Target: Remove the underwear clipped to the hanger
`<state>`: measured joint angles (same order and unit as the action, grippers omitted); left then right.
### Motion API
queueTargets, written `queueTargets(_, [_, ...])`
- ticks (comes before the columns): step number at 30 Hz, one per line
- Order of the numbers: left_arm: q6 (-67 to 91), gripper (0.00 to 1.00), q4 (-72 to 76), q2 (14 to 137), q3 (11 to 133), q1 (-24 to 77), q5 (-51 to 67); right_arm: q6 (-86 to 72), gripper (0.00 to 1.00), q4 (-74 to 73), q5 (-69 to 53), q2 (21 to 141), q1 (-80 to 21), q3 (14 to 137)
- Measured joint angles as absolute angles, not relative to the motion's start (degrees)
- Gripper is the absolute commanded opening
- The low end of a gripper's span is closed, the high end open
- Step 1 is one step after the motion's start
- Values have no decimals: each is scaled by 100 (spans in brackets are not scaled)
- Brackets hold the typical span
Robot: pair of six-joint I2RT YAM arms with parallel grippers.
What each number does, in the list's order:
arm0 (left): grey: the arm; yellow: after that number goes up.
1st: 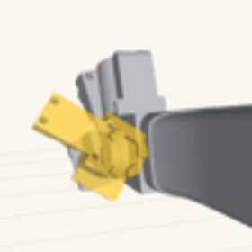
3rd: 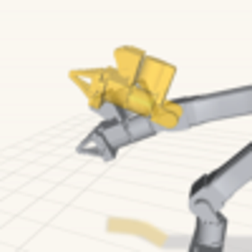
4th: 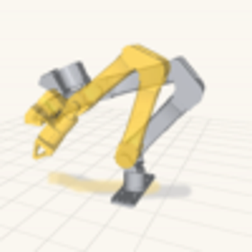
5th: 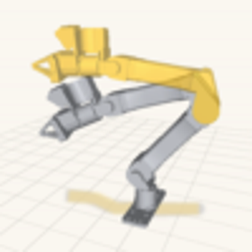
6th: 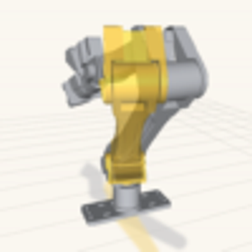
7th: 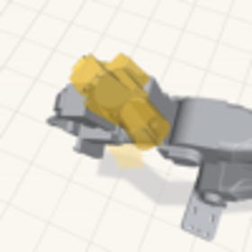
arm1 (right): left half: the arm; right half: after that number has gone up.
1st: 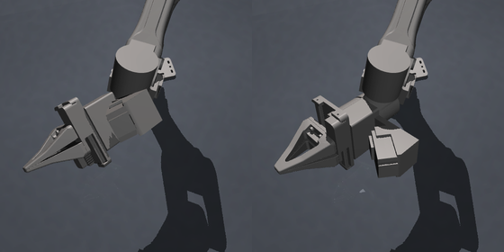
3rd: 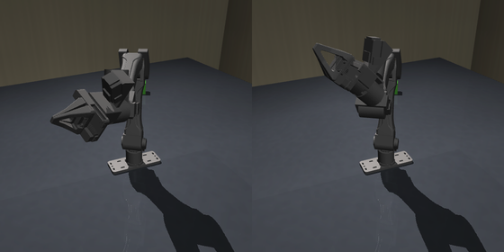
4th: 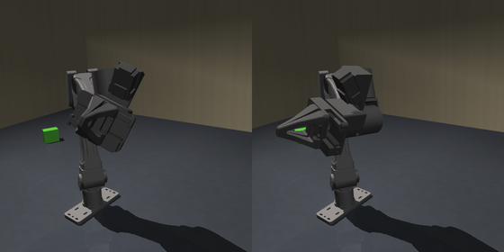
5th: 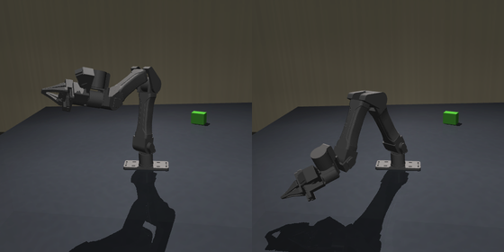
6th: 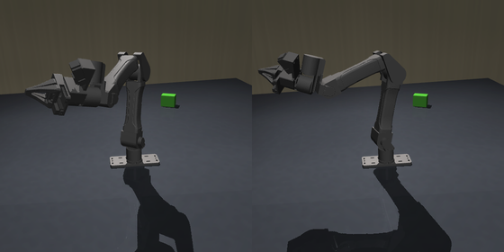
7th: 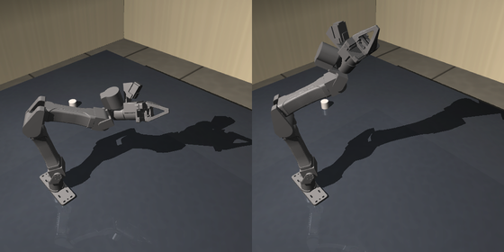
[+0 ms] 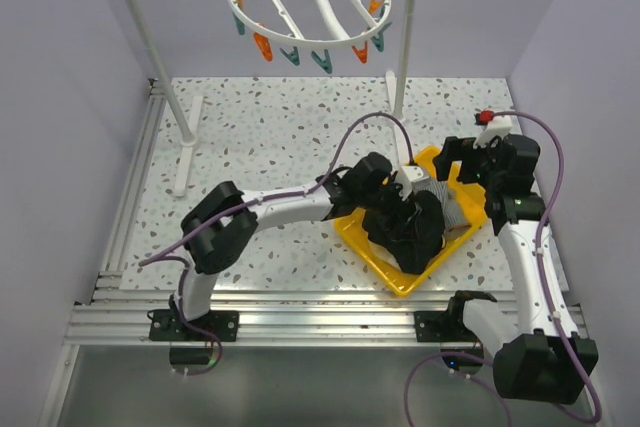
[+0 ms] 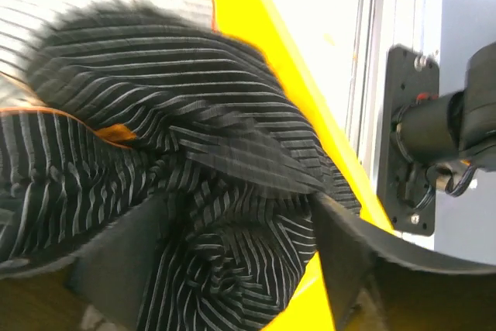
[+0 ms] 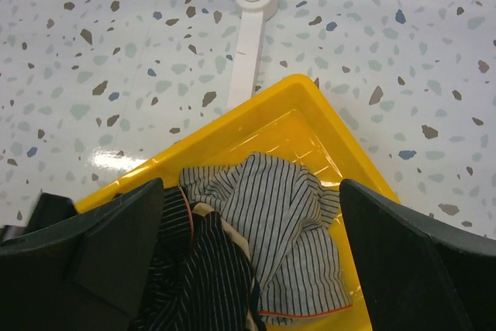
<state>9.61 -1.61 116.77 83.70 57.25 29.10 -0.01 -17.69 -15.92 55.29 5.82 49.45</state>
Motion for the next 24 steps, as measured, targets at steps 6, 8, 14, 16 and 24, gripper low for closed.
queueTargets(6, [823,100,292,10578,7966,5719,2569,128,99,-1848,-1592,5494,604,4947])
queueTargets(8, [784,100,419,10261,7915,5719,2510,152,99,-1870,-1592,5481,604,4947])
queueTargets(14, [585,100,515,9351,7496,5719,1938,239,99,-1949,-1594,5457,609,4960])
queueTargets(16, [478,100,513,8995,7225,5719,1525,235,99,-1992,-1588,5457,609,4980])
queueTargets(24, [414,100,392,7373,6023,5234,-552,-27,99,-1994,-1258,5293,609,4991])
